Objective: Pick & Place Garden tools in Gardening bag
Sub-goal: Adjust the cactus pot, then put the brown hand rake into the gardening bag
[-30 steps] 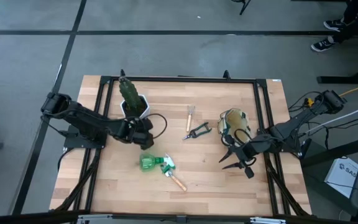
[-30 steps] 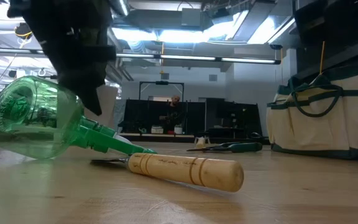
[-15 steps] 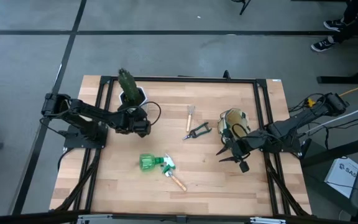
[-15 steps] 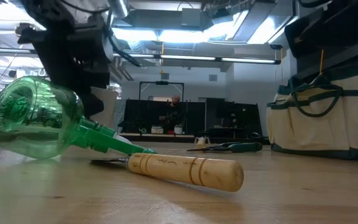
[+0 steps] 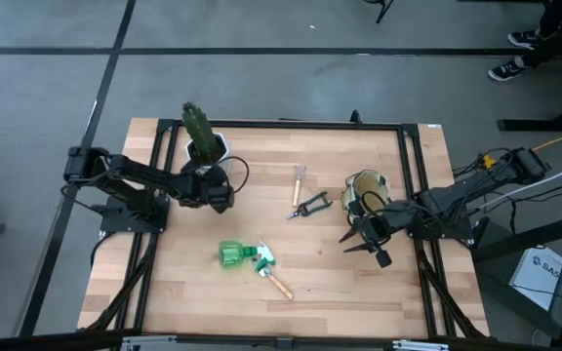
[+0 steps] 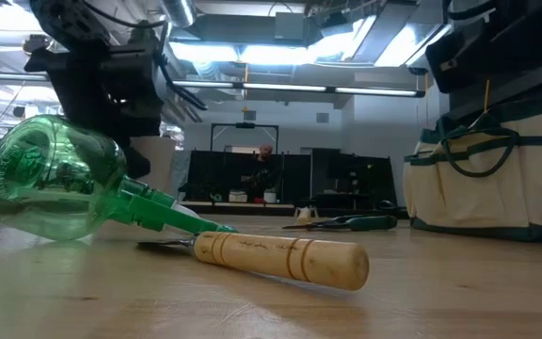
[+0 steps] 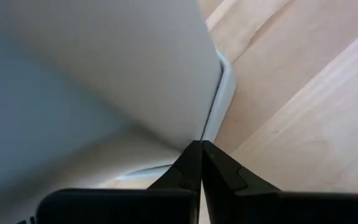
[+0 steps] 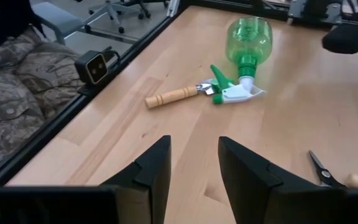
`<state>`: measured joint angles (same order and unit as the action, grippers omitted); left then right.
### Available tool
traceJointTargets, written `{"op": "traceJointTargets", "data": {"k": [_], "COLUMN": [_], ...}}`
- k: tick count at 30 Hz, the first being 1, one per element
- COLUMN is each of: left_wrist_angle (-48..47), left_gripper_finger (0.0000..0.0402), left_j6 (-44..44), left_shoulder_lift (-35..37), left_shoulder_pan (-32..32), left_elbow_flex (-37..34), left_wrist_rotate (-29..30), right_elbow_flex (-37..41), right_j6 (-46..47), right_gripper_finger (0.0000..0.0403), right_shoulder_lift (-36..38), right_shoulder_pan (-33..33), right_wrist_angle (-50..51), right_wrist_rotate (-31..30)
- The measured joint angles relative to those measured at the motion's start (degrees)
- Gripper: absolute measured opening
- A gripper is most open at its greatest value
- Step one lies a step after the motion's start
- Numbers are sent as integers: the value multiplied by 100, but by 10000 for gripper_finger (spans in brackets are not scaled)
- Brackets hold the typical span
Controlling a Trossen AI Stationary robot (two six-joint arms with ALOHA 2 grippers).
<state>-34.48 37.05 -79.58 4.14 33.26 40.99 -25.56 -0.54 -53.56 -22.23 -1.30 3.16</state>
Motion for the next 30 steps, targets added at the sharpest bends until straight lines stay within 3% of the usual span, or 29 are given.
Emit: {"op": "traceJointTargets", "data": {"k": [10, 14, 21, 30], "left_wrist_angle": [-170, -165, 106, 1775], "left_gripper_finger": [3, 1, 1, 1], "left_j6": [-270, -270, -73, -635], "left_shoulder_lift": [193, 220, 696, 1556], "left_shoulder_pan": [368, 327, -318, -1282], "left_elbow_flex": [-9, -9, -7, 0], "left_wrist_rotate": [239, -105, -703, -952], "right_elbow_flex": [0, 0, -4, 201], "right_j6": [-36, -177, -434, -521], "right_gripper_finger": [137, 137, 137, 137], "right_shoulder_lift": [2, 2, 157, 1384], "right_shoulder_pan": [231, 307, 360, 392], "right_wrist_angle": [116, 112, 32, 286], "right_wrist_rotate": [70, 404, 1055, 1506]}}
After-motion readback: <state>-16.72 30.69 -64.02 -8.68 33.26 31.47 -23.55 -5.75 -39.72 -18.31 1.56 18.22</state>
